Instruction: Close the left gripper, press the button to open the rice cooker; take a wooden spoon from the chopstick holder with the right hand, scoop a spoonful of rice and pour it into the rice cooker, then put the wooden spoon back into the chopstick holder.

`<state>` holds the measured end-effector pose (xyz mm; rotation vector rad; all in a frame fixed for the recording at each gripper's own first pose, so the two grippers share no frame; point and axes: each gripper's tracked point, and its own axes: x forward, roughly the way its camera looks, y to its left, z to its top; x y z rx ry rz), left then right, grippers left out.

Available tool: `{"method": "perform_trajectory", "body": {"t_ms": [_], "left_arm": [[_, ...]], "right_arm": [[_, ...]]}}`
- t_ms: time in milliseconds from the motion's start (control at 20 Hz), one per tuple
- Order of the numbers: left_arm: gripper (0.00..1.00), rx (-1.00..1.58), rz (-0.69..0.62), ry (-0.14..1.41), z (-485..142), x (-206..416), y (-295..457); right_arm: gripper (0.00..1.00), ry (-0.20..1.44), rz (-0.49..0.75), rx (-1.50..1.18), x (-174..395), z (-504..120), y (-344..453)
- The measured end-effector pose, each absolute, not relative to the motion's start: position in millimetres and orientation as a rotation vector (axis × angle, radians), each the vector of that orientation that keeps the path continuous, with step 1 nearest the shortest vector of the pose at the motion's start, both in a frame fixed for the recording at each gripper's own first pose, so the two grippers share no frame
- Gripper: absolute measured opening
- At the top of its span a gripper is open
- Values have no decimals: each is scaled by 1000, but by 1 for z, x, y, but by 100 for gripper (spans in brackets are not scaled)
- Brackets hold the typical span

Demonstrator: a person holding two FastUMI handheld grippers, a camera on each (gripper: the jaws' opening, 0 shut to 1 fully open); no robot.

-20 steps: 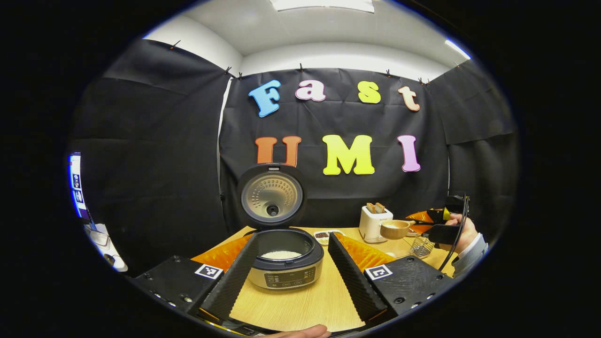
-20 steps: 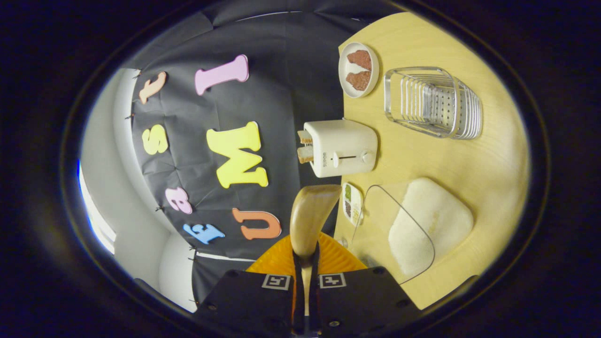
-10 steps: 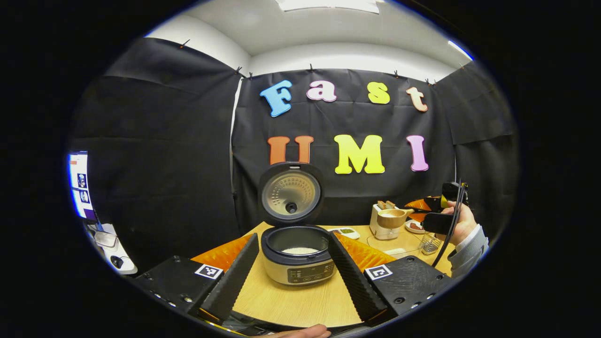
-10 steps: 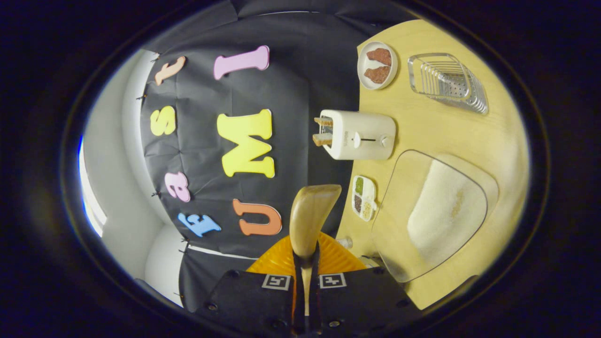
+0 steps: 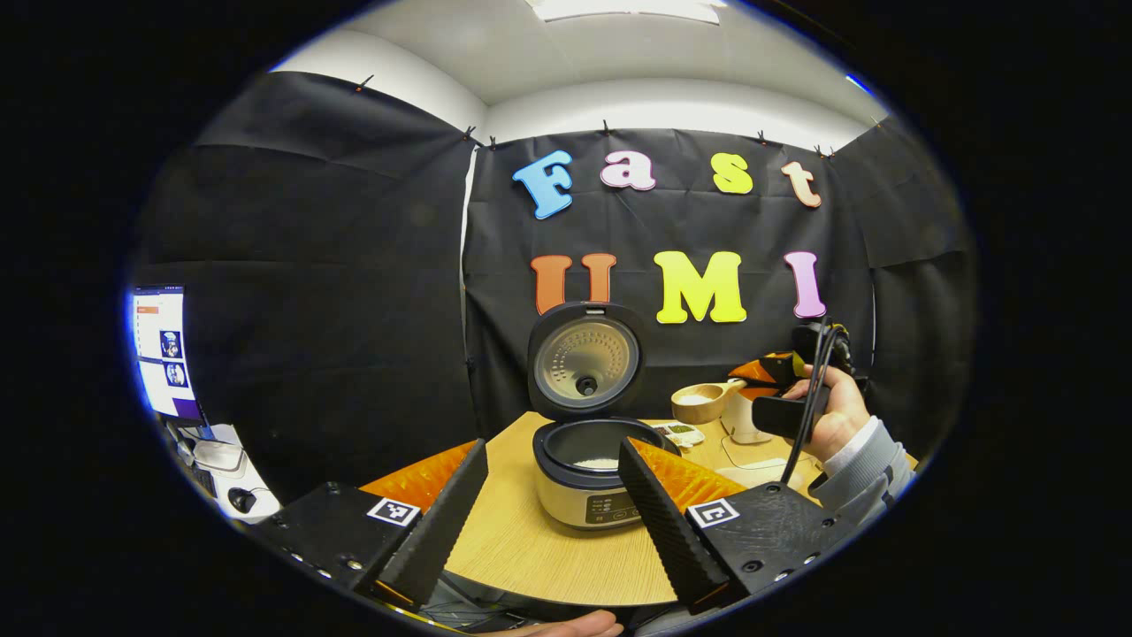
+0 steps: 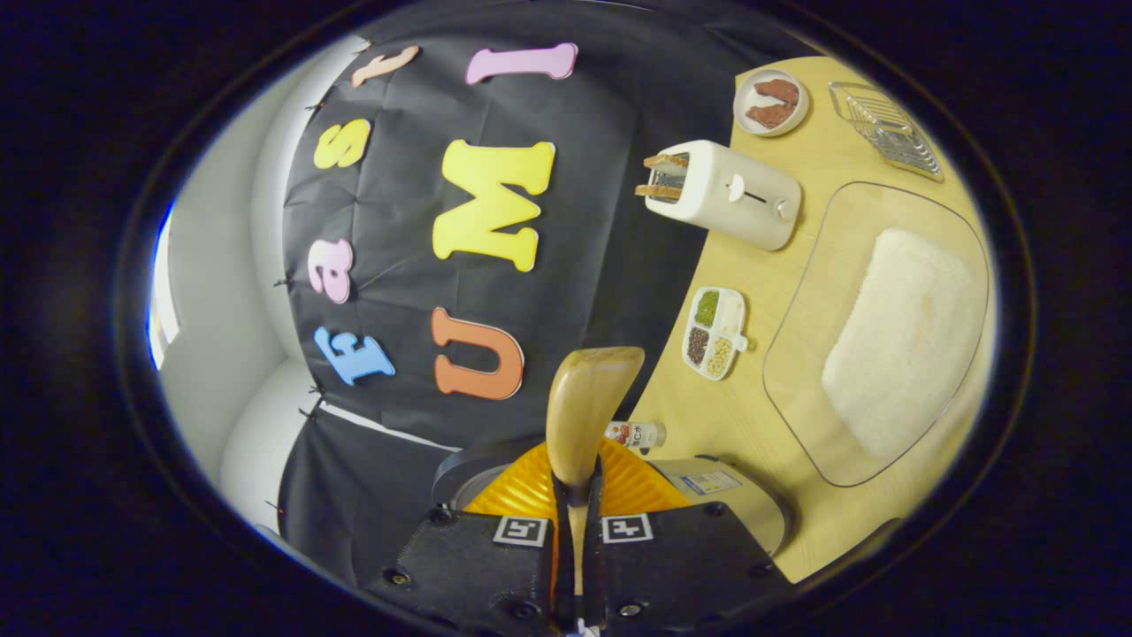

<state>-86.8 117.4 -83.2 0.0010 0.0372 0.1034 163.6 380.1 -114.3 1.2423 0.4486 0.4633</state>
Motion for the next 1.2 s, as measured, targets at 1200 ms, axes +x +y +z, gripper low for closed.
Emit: {"method": "perform_trajectory", "body": {"t_ms": [1200], "left_arm": [[95,11,137,81,-107,-82,139]], "right_arm": [[9,115,708,45,159,-101,534]]}}
